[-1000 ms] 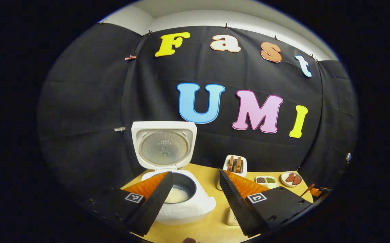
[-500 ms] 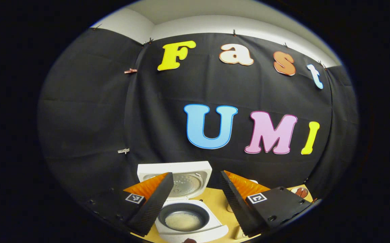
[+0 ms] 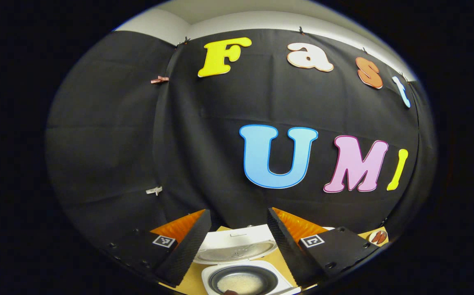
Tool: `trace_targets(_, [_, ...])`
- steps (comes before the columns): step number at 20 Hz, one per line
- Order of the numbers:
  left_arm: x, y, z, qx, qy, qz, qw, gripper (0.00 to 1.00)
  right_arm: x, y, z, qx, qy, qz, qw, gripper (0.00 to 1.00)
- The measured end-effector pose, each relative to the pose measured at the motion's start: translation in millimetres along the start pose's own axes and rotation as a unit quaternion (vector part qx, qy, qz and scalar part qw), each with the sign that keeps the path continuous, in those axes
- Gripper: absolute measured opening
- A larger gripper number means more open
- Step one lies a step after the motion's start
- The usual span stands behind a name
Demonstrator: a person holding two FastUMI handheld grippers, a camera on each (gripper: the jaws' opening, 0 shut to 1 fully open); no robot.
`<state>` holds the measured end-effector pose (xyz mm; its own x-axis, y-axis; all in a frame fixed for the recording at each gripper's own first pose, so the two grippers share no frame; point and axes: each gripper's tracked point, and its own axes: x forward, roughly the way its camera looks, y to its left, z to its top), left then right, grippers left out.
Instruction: Close the left gripper, press the button to open the rice cooker; take a wooden spoon from the chopstick holder with the right hand, scoop a spoonful of rice and pour it into the rice cooker, then put the wooden spoon back into the chopstick holder.
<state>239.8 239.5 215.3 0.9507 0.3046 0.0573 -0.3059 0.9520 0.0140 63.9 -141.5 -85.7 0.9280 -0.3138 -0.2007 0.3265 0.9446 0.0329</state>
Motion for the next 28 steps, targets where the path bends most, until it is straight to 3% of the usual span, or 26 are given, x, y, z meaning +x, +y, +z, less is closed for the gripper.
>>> trace_targets(3, [37,11,-10,0.014,0.02,0.005,1.0,0.95,-11,-2,-2,-0.002,0.004,-0.011,1.0,0.99])
trace_targets(7, [77,11,-46,-0.01,0.068,-0.004,0.998,0.95,-23,2,1,-0.009,-0.006,-0.012,1.0,0.99])
trace_targets(12, [85,18,-76,-0.019,0.119,0.038,0.992,0.98,-25,4,-6,-0.007,0.0,-0.001,1.0,0.98])
trace_targets(20, [15,-2,-112,-0.048,0.201,0.057,0.977,0.98,-4,9,-15,0.001,0.009,0.039,0.999,0.98])
trace_targets(28, [-67,-28,-204,-0.034,0.252,0.07,0.965,0.98,12,21,-31,-0.005,0.038,0.102,0.994,0.98])
